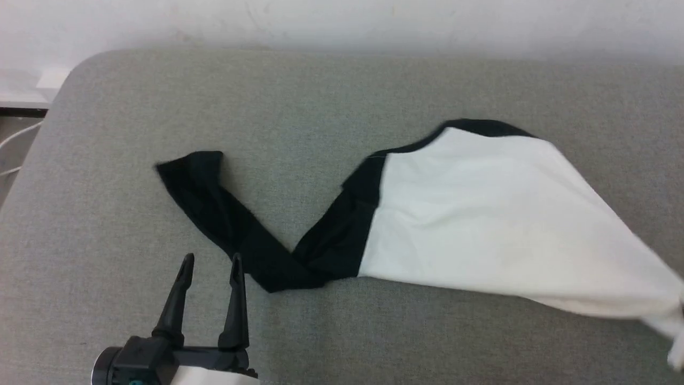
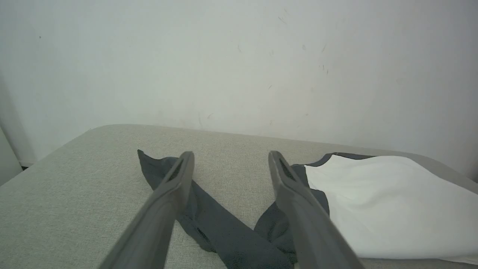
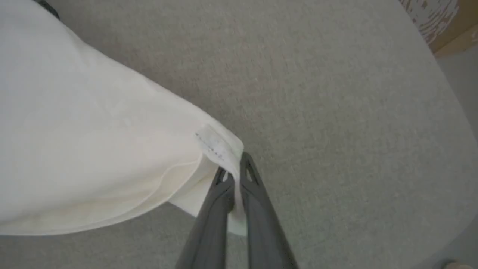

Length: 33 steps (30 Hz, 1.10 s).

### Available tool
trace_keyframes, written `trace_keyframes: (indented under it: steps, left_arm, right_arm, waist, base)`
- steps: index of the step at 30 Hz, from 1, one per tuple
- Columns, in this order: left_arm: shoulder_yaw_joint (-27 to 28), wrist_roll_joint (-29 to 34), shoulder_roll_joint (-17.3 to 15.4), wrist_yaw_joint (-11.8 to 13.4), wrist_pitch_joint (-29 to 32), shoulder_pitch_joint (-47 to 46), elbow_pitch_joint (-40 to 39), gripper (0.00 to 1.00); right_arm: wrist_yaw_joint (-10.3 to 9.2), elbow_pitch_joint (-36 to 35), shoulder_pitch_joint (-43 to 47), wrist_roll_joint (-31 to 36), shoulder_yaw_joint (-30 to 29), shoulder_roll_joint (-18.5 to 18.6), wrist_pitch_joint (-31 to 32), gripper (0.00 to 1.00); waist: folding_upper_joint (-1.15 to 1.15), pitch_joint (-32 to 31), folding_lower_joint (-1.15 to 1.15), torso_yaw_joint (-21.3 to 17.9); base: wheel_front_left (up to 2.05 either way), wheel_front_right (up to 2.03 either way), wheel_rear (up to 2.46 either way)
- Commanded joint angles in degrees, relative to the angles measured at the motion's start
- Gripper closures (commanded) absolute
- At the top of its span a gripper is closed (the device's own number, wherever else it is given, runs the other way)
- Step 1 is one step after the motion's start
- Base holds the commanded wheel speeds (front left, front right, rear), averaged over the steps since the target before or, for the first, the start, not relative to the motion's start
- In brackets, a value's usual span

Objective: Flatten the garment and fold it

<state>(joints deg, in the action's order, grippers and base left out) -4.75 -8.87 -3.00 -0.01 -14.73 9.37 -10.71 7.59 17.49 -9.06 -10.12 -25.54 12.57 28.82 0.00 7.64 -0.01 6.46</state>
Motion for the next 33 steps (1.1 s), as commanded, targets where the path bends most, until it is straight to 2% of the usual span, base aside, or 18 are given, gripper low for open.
trace_keyframes:
  steps: [1, 4, 7, 8, 9, 10, 11, 14, 17, 21, 28, 30, 33]
  left_arm:
    - [0.18, 0.54, 0.13, -0.59, -0.27, -0.52, 0.04, 0.00]
    - [0.43, 0.68, 0.13, -1.06, -0.27, -1.10, 0.20, 0.00]
    - [0.81, 0.85, 0.13, -1.30, -0.27, -1.43, 0.41, 0.00]
    - [0.92, 0.91, 0.13, -1.36, -0.27, -1.46, 0.49, 0.00]
    - [0.92, 0.91, 0.13, -1.36, -0.27, -1.46, 0.49, 0.00]
    - [1.01, 0.97, 0.13, -1.43, -0.27, -1.51, 0.59, 0.00]
    - [1.09, 1.05, 0.13, -1.51, -0.27, -1.60, 0.67, 0.00]
    - [1.19, 1.16, 0.13, -1.80, -0.27, -2.02, 0.96, 0.00]
    - [1.15, 0.95, 0.13, -1.73, -0.27, -2.32, 1.09, 0.00]
    - [0.77, 0.17, 0.13, -1.25, -0.27, -2.30, 1.30, 0.00]
    - [-0.13, -1.23, 0.13, -0.10, -0.27, -2.45, 1.37, 0.00]
    - [-0.24, -1.46, 0.13, 0.13, -0.27, -2.41, 1.31, 0.00]
    - [-0.46, -1.63, 0.13, 0.24, -0.27, -2.49, 1.38, 0.00]
  right_arm:
    - [-0.10, -1.24, 4.26, 1.10, -3.40, -3.53, 0.61, 1.00]
    - [-0.10, -1.83, 9.25, 2.01, -6.95, -7.18, 0.62, 1.00]
    - [-0.10, -0.78, 10.62, 1.40, -7.70, -9.04, -0.59, 1.00]
    - [-0.10, -0.59, 10.44, 1.15, -7.70, -9.31, -1.40, 0.83]
    - [-0.10, -0.59, 10.44, 1.15, -7.70, -9.31, -1.40, 0.83]
    - [-0.10, -0.41, 10.11, 1.13, -7.40, -9.48, -2.30, 0.52]
    - [-0.10, -0.10, 9.62, 0.98, -6.89, -9.57, -3.03, 0.00]
    - [-0.10, 0.63, 7.71, -0.71, -4.47, -9.66, -4.69, 0.00]
    - [-0.10, -1.83, 6.52, -2.59, -1.46, -9.67, -4.16, 0.00]
    - [-0.10, -11.95, 6.37, -3.82, 0.55, -9.68, -0.82, 0.00]
    - [-0.10, -33.92, 7.54, -7.70, 1.44, -8.80, 11.86, 0.00]
    - [-0.10, -38.17, 6.86, -8.24, 1.74, -8.86, 14.10, 0.00]
    - [-0.10, -40.43, 5.30, -9.07, 4.21, -9.10, 16.91, 0.00]
  waist:
    - [0.00, 1.18, 0.01, -0.34]
    - [0.00, 2.03, 0.01, -0.37]
    - [0.00, 2.37, 0.01, -0.73]
    - [0.00, 2.37, 0.01, -0.89]
    - [0.00, 2.37, 0.01, -0.89]
    - [0.00, 2.37, 0.01, -1.05]
    - [0.00, 2.35, 0.01, -1.23]
    - [0.00, 2.30, 0.01, -1.69]
    - [0.00, 2.21, 0.01, -2.06]
    - [0.00, 2.09, 0.01, -2.20]
    - [0.00, 1.91, 0.01, -1.04]
    - [0.00, 1.94, 0.01, -0.80]
    - [0.00, 2.14, 0.01, -0.44]
  base:
    - [0.00, 0.00, 0.00]
    - [0.00, 0.00, 0.00]
    - [0.00, 0.00, 0.00]
    - [0.00, 0.00, 0.00]
    - [0.00, 0.00, 0.00]
    - [0.00, 0.00, 0.00]
    - [0.00, 0.00, 0.00]
    - [0.00, 0.00, 0.00]
    - [0.00, 0.00, 0.00]
    - [0.00, 0.00, 0.00]
    - [0.00, 0.00, 0.00]
    - [0.00, 0.00, 0.00]
    - [0.00, 0.00, 0.00]
